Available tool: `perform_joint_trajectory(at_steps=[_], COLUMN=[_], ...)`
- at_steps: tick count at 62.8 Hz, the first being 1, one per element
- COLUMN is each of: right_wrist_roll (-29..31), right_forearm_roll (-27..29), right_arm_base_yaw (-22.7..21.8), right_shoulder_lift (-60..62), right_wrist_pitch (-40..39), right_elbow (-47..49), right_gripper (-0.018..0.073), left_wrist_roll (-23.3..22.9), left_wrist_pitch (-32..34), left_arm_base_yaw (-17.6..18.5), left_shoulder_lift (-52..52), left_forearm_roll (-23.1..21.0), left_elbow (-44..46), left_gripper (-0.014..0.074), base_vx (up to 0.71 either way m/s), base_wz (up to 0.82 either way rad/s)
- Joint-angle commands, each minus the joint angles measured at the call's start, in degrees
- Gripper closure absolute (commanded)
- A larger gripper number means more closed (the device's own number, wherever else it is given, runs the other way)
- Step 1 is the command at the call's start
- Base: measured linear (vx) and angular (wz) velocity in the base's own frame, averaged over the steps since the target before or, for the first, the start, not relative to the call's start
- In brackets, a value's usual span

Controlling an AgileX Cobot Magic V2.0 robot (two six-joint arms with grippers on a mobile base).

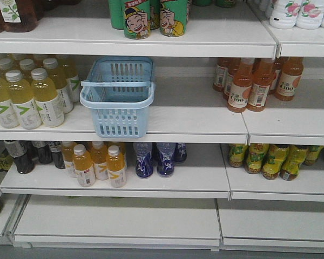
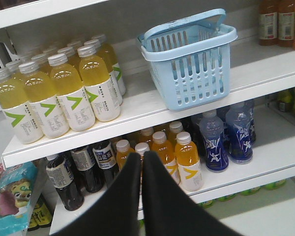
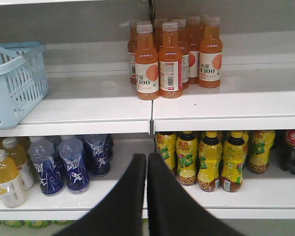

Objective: Place coke in basket with both arms

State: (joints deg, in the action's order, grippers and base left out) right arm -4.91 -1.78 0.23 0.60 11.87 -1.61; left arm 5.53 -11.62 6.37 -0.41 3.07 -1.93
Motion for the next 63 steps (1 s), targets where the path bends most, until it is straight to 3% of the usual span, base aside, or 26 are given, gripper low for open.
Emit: perform_joint_trajectory(at_steps=[1,63], right_wrist_roll=[0.47,0.47], right_forearm_roll=[-0.57,-0.57], right_arm_base_yaw=[-0.23,-0.23], right_shoulder_lift=[1.01,1.01], right_wrist_pitch=[-4.17,-4.17], right_elbow=[-0.52,-0.52], right_gripper=[0.0564,0.0564], left_wrist_roll=[-0.56,-0.56], left_wrist_pitch=[4.12,4.12], left_arm_base_yaw=[0.20,0.20], left_shoulder_lift=[-1.12,-1.12], left_forearm_roll=[-0.63,-0.63], left_elbow=[0.05,0.05], left_gripper=[0.0603,0.0603], base_vx=[0.03,0.02], base_wz=[0.01,0.01])
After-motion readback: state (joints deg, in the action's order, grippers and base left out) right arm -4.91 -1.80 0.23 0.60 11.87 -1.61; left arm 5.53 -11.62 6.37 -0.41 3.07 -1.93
